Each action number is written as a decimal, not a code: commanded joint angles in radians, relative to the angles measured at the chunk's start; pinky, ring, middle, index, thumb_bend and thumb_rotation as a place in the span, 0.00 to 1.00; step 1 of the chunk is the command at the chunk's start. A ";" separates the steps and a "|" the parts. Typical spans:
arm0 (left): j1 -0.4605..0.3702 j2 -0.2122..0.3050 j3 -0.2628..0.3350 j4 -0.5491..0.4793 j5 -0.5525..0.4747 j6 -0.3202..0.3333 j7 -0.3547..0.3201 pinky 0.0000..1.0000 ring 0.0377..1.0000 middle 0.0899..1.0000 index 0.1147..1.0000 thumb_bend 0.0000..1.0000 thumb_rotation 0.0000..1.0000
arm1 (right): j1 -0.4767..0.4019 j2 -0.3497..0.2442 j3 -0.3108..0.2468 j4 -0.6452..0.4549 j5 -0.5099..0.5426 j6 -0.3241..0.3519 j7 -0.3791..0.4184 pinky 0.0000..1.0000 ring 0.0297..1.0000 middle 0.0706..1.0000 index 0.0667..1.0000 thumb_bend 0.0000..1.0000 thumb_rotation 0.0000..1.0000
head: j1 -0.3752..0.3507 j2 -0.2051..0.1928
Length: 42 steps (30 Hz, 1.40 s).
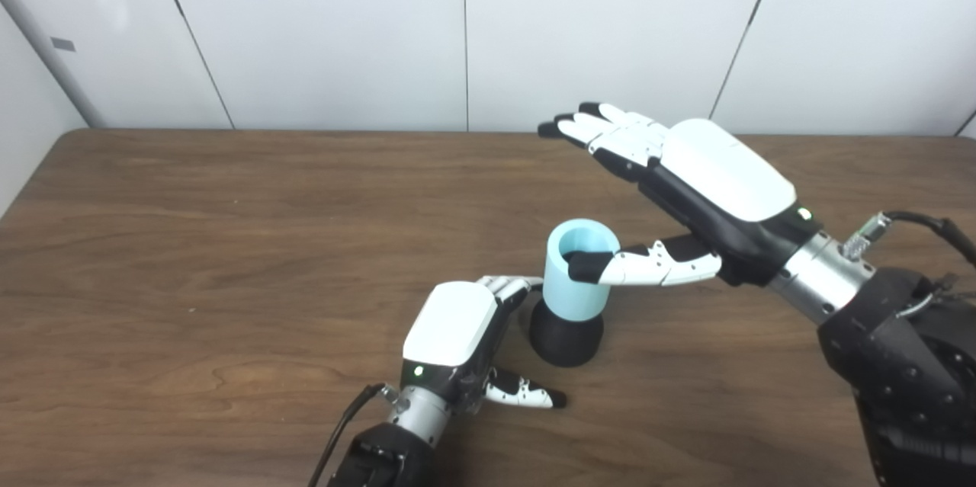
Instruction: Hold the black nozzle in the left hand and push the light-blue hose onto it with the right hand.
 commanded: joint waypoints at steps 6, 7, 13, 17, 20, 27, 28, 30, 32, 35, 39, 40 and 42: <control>-0.018 0.022 0.046 -0.067 0.021 0.043 -0.123 0.91 0.85 0.84 0.87 1.00 0.31 | -0.021 0.004 -0.006 0.002 -0.020 -0.018 -0.038 0.93 0.98 0.94 0.91 0.61 1.00 | 0.009 -0.005; -0.019 0.023 0.059 -0.075 0.022 0.042 -0.122 0.91 0.85 0.84 0.87 1.00 0.31 | -0.017 0.006 -0.005 0.005 -0.021 -0.018 -0.040 0.93 0.98 0.94 0.91 0.61 1.00 | 0.011 -0.006; -0.015 0.011 0.142 -0.111 -0.021 0.037 -0.109 0.81 0.83 0.83 0.87 1.00 0.34 | 0.007 0.006 -0.010 0.020 -0.020 -0.025 -0.059 0.94 0.98 0.93 0.91 0.61 1.00 | 0.012 -0.008; -0.027 -0.005 0.227 -0.146 -0.126 0.066 -0.132 0.65 0.77 0.79 0.81 1.00 0.34 | 0.027 0.000 -0.018 0.037 -0.014 -0.035 -0.081 0.94 0.97 0.93 0.91 0.61 1.00 | 0.012 -0.009; -0.051 0.000 0.294 -0.202 -0.243 0.139 -0.213 0.59 0.72 0.75 0.79 0.98 0.30 | 0.043 -0.006 -0.028 0.051 -0.011 -0.039 -0.095 0.93 0.97 0.93 0.92 0.60 1.00 | 0.012 -0.009; -0.066 0.041 0.419 -0.271 -0.453 0.191 -0.238 0.59 0.68 0.72 0.74 0.90 0.34 | 0.092 -0.005 -0.052 0.092 -0.047 -0.042 -0.146 0.90 0.95 0.92 0.91 0.61 0.93 | 0.007 -0.012; -0.061 0.044 0.431 -0.273 -0.466 0.187 -0.225 0.59 0.68 0.72 0.74 0.89 0.35 | 0.099 -0.001 -0.057 0.098 -0.058 -0.036 -0.155 0.89 0.95 0.91 0.91 0.61 0.92 | 0.003 -0.013; -0.047 0.034 0.477 -0.270 -0.523 0.175 -0.185 0.60 0.68 0.72 0.73 0.81 0.35 | 0.116 0.009 -0.076 0.116 -0.064 -0.024 -0.185 0.85 0.93 0.91 0.91 0.59 0.91 | 0.000 -0.013; -0.035 0.032 0.509 -0.265 -0.562 0.162 -0.153 0.61 0.68 0.72 0.73 0.75 0.35 | 0.130 0.026 -0.098 0.131 -0.046 -0.005 -0.210 0.83 0.92 0.90 0.91 0.57 0.91 | -0.006 -0.012; -0.017 0.030 0.557 -0.241 -0.639 0.128 -0.113 0.63 0.69 0.73 0.73 0.67 0.35 | 0.157 0.049 -0.130 0.156 -0.008 0.016 -0.245 0.80 0.92 0.91 0.91 0.53 0.89 | -0.010 -0.012; 0.009 0.001 0.629 -0.158 -0.778 0.054 -0.050 0.66 0.76 0.78 0.76 0.63 0.45 | 0.212 0.083 -0.144 0.195 0.019 0.013 -0.311 0.79 0.91 0.91 0.92 0.49 0.86 | -0.016 -0.012; 0.015 -0.002 0.636 -0.129 -0.785 0.017 -0.027 0.67 0.77 0.78 0.77 0.63 0.51 | 0.229 0.097 -0.145 0.204 0.026 0.017 -0.328 0.79 0.92 0.91 0.92 0.48 0.85 | -0.020 -0.013; 0.026 0.001 0.640 -0.077 -0.791 -0.057 0.008 0.70 0.77 0.78 0.79 0.62 0.63 | 0.262 0.127 -0.151 0.227 0.046 0.015 -0.370 0.81 0.91 0.91 0.92 0.45 0.85 | -0.022 -0.011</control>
